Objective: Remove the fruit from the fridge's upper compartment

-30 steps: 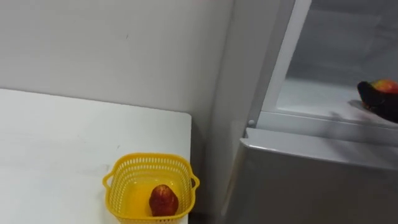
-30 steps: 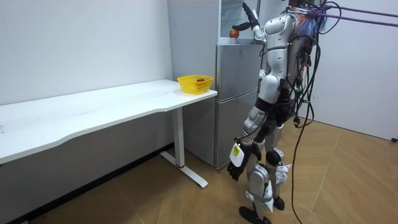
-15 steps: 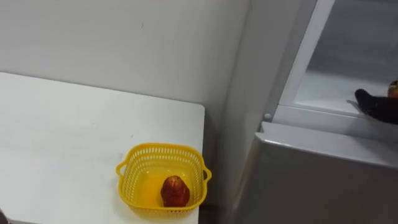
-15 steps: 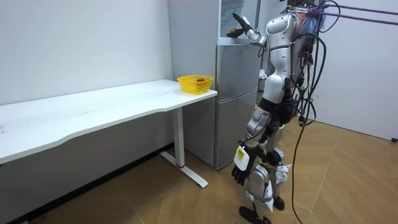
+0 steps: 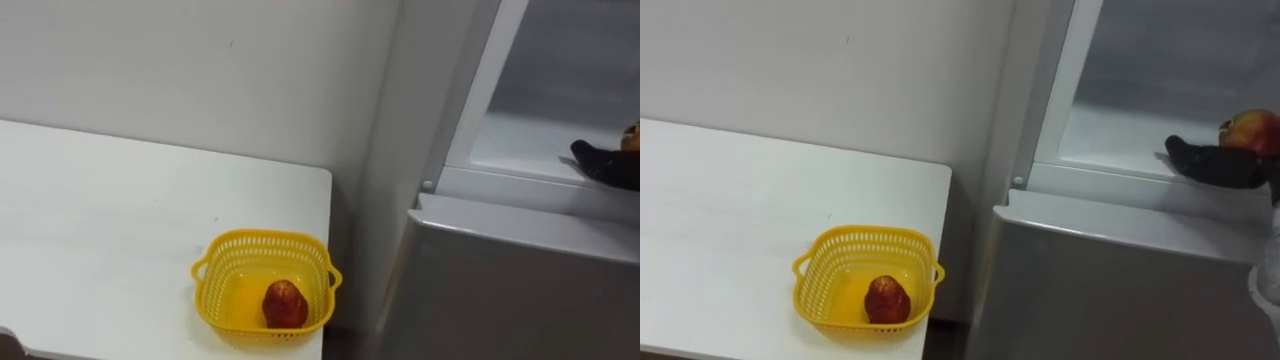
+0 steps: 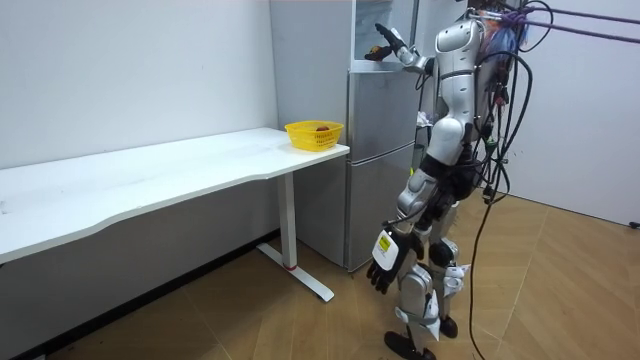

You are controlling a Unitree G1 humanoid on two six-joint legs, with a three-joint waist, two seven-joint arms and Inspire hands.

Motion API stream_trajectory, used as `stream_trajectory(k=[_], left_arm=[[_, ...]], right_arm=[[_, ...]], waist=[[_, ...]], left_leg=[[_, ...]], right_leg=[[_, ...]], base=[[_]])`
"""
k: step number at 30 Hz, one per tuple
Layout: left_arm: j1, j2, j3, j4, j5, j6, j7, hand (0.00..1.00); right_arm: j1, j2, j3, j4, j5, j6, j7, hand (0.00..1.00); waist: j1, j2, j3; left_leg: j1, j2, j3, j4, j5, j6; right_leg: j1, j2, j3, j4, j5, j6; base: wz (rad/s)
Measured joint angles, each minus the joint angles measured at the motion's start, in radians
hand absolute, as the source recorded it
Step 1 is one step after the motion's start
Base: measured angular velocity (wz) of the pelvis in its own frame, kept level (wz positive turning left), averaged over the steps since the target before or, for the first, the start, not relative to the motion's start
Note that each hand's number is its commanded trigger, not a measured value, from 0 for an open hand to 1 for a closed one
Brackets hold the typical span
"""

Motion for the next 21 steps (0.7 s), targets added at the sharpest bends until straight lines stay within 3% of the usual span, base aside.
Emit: stream_trajectory(k=[6, 11, 21], left_arm=[[0.002, 0.001, -0.02, -0.005, 0.0, 0.0, -0.001, 0.0], [-0.003, 0.003, -0.02, -0.006, 0.0, 0.0, 0.0, 0.0], [-0.009, 0.009, -0.047, -0.006, -0.001, 0.0, 0.0, 0.0]], right_arm=[[-0.007, -0.004, 0.026, 0.026, 0.0, -0.01, 0.015, 0.0], [-0.007, -0.011, 0.026, 0.027, 0.001, -0.003, 0.062, 0.0], [-0.026, -0.015, 0.026, 0.08, 0.094, 0.0, 0.132, 0.0]], waist=[[-0.004, -0.001, 0.0005], [-0.009, -0.013, 0.0066], [-0.031, -0.028, 0.0031]], left_leg=[[0.008, 0.0, -0.001, 0.0, 0.001, -0.001], [0.012, -0.003, 0.001, -0.003, 0.001, -0.001], [0.01, -0.003, -0.007, -0.001, 0.001, -0.001]], right_leg=[[0.007, 0.0, -0.001, 0.0, 0.001, -0.002], [0.014, 0.0, 0.0, -0.003, 0.001, -0.002], [0.014, 0.0, -0.012, -0.003, 0.001, -0.001]], base=[[0.0], [0.0], [0.02]])
